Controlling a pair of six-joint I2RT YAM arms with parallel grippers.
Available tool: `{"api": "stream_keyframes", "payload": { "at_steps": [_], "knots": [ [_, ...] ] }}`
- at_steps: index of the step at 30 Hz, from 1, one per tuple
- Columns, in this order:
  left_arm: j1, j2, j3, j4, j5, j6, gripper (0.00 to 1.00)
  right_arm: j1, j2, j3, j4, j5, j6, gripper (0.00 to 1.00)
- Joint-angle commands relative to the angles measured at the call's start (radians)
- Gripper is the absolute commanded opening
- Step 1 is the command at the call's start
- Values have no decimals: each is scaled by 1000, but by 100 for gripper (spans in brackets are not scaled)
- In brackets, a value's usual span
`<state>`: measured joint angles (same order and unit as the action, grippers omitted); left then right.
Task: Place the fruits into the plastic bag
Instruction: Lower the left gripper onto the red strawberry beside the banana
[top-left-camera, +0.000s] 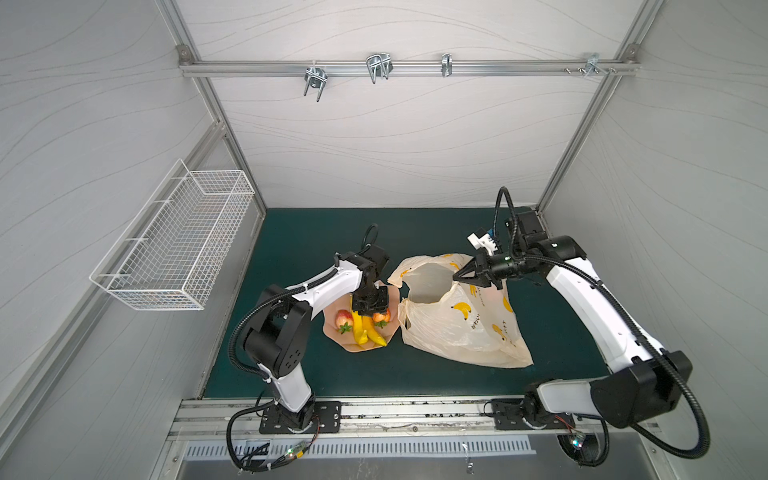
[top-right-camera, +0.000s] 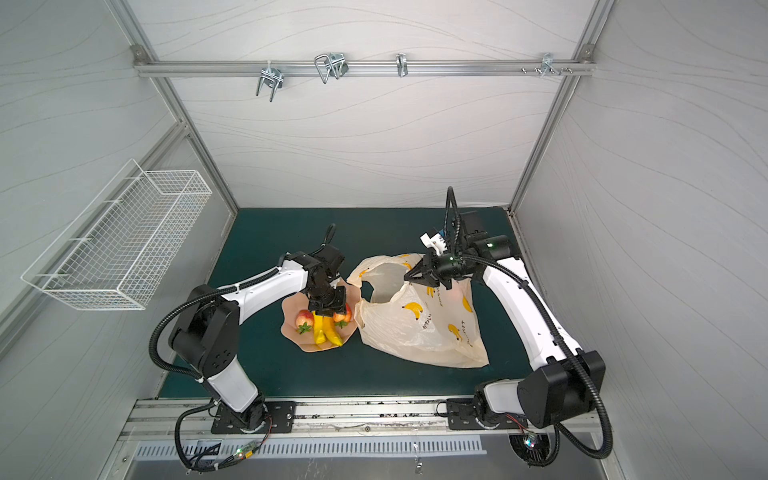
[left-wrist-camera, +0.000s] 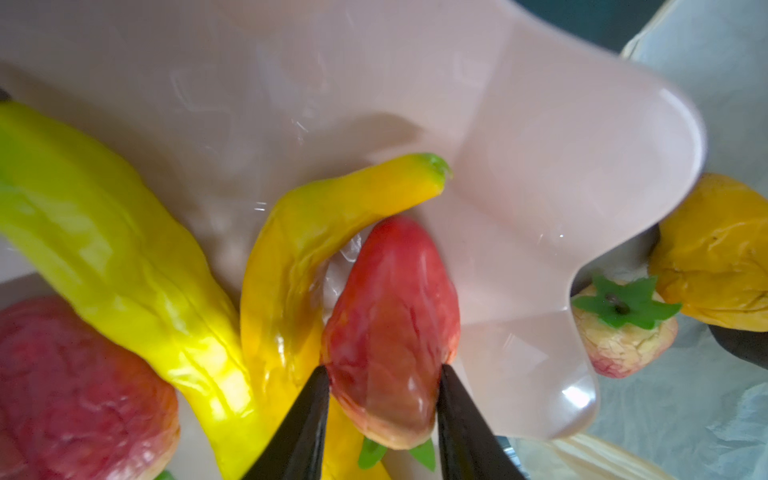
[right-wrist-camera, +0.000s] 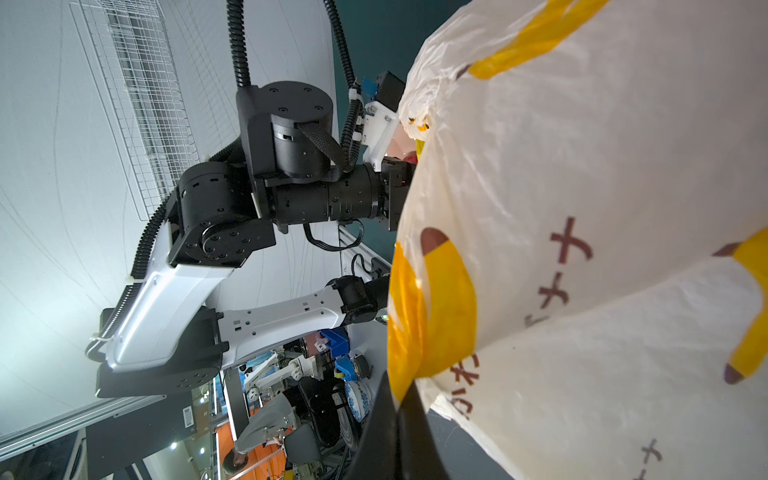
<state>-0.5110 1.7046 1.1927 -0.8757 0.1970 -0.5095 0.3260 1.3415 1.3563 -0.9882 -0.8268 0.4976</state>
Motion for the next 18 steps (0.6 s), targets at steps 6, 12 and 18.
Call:
{"api": "stream_keyframes", "payload": {
  "at_steps": [6, 12, 18],
  "knots": [
    [4, -100, 100, -86, -77, 88, 38, 4, 9, 29, -14, -2, -8, 0],
    [5, -202, 197, -135, -140, 153, 38, 4, 15, 34, -18, -4, -14, 0],
    [5, -246, 256, -147, -144, 209, 38, 5, 19, 41, -21, -9, -19, 0]
  ]
}}
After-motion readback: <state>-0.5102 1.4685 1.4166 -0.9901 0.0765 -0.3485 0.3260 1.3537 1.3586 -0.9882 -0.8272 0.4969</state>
